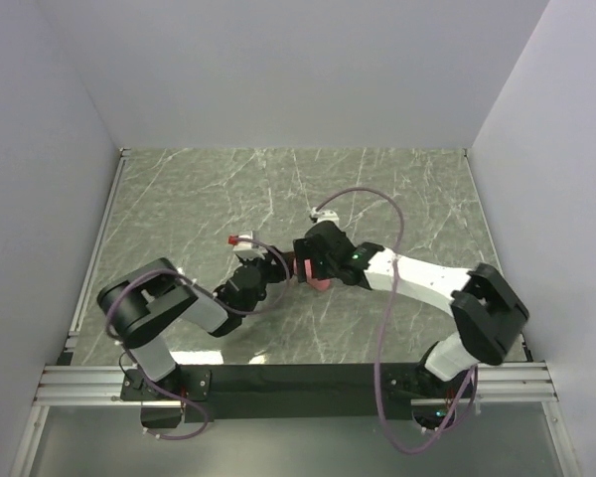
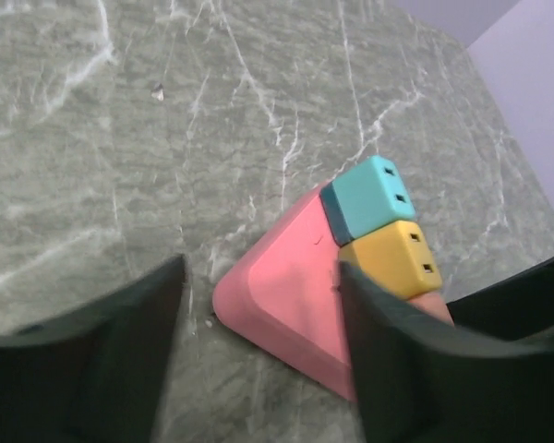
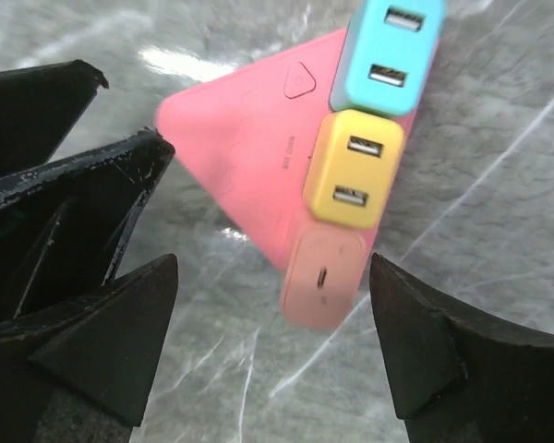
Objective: Insert the plug
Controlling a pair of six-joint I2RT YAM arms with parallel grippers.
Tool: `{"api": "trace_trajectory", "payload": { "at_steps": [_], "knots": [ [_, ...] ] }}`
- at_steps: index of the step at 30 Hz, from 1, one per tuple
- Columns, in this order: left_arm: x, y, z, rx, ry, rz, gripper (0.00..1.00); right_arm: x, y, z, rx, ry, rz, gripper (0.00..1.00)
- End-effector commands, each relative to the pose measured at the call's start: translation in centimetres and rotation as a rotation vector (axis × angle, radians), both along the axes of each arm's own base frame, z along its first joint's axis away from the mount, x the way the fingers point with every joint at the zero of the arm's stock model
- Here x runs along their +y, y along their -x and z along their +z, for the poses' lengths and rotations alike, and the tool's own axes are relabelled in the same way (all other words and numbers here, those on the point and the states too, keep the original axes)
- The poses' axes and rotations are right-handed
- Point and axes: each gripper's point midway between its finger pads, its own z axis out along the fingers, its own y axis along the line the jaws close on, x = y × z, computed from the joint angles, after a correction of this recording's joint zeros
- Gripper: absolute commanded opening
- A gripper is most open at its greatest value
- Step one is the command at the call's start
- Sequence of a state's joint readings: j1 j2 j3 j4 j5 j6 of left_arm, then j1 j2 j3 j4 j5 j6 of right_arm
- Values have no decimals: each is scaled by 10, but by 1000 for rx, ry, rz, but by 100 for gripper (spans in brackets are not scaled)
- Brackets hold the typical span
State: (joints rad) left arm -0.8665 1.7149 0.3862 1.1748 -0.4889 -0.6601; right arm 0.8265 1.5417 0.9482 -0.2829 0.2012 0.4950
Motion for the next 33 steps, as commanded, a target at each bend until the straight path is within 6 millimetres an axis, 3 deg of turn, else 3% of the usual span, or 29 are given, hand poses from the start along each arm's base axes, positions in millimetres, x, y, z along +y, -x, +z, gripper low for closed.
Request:
{"api": "trace_trajectory", "payload": {
  "at_steps": [1, 2, 5, 6, 8, 9, 10, 11, 12, 14, 15, 16, 17, 18, 22, 23, 26, 33],
  "knots": [
    [10, 3, 28, -36, 13, 26, 78, -5, -8, 41, -129, -75, -16, 91],
    [13, 4, 33, -42, 14, 31, 90, -11, -7, 51, -150, -86, -27, 91],
    [27, 8, 46, -54, 6, 64, 100, -31, -5, 58, -184, -69, -72, 92],
    [32, 9, 59, -74, 19, 76, 100, -41, -5, 66, -205, -81, -96, 93],
    [41, 9, 58, -47, -27, 93, 100, -53, -8, 73, -237, -92, -134, 93],
    [44, 8, 76, -72, -10, 99, 99, -60, -9, 86, -269, -122, -156, 93],
    [53, 3, 82, -72, -12, 119, 100, -74, -12, 84, -281, -117, -193, 93],
    [61, 4, 75, -31, -57, 125, 99, -80, -13, 98, -322, -151, -211, 93],
    [67, 3, 92, -49, -31, 123, 99, -88, -15, 102, -340, -161, -229, 93],
    [89, -7, 101, -14, -33, 136, 100, -110, -22, 107, -380, -172, -289, 93],
    [99, -8, 123, -43, -2, 149, 99, -119, -23, 119, -424, -197, -317, 93],
    [118, -13, 131, -49, 2, 193, 100, -131, -24, 121, -443, -198, -352, 93],
    [128, -11, 129, -25, -21, 209, 100, -139, -25, 137, -499, -225, -379, 93],
    [136, -8, 152, -67, -1, 224, 100, -145, -25, 144, -526, -238, -396, 93],
    [163, 2, 178, -74, -16, 292, 99, -174, -22, 169, -641, -276, -481, 95],
    [166, 4, 183, -73, -17, 300, 100, -184, -21, 180, -685, -291, -507, 96],
    [173, 10, 190, -60, -9, 326, 99, -196, -19, 188, -724, -306, -536, 97],
    [189, 8, 181, -9, -52, 420, 100, -203, -16, 176, -722, -314, -561, 97]
  ]
}}
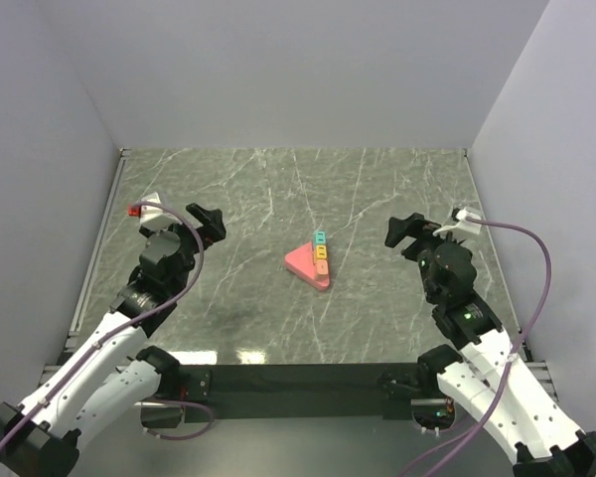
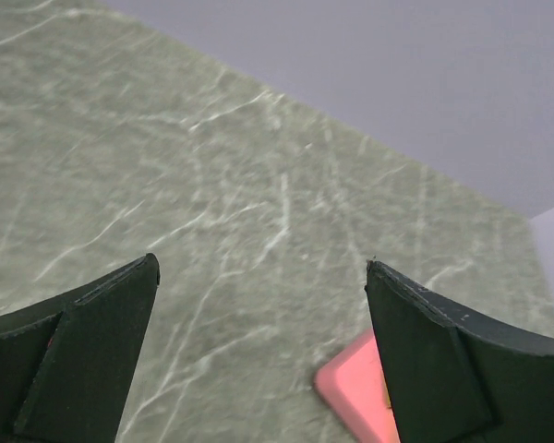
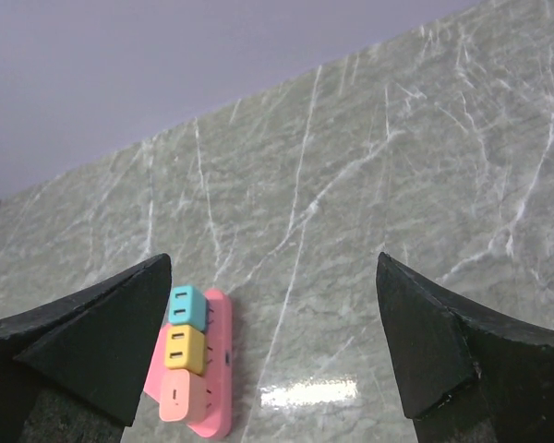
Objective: Insert the plug
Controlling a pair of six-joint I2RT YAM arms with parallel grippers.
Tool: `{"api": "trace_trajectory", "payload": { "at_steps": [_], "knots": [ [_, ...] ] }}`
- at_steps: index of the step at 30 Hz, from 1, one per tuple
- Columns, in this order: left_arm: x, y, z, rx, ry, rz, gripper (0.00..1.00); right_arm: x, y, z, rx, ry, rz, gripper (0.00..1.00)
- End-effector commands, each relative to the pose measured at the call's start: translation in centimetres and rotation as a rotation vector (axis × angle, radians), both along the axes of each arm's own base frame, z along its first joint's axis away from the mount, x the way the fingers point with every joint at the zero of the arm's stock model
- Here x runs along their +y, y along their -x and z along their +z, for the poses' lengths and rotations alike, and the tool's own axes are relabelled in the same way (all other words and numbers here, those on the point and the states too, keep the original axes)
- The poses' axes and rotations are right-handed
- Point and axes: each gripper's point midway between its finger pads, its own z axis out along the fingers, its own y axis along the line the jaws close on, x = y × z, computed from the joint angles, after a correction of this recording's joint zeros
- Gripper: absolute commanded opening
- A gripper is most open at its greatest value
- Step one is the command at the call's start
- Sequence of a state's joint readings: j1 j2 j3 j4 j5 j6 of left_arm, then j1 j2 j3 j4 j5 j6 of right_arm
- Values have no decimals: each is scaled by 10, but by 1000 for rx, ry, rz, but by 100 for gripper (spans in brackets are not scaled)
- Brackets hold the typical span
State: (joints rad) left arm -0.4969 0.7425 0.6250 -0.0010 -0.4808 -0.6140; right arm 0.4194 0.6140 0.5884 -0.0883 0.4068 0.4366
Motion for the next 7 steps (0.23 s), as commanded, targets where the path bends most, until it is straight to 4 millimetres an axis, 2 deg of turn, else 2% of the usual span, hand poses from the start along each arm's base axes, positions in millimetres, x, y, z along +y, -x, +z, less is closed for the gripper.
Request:
{"api": "trace_trajectory", "payload": {
  "at_steps": [1, 7],
  "knots": [
    [16, -1, 1, 33, -26, 83, 99, -4, -3, -2, -19, -5, -23, 97],
    [18, -5, -2, 26, -37, 102, 100, -5, -5, -6, 5, 3, -36, 97]
  ]
}}
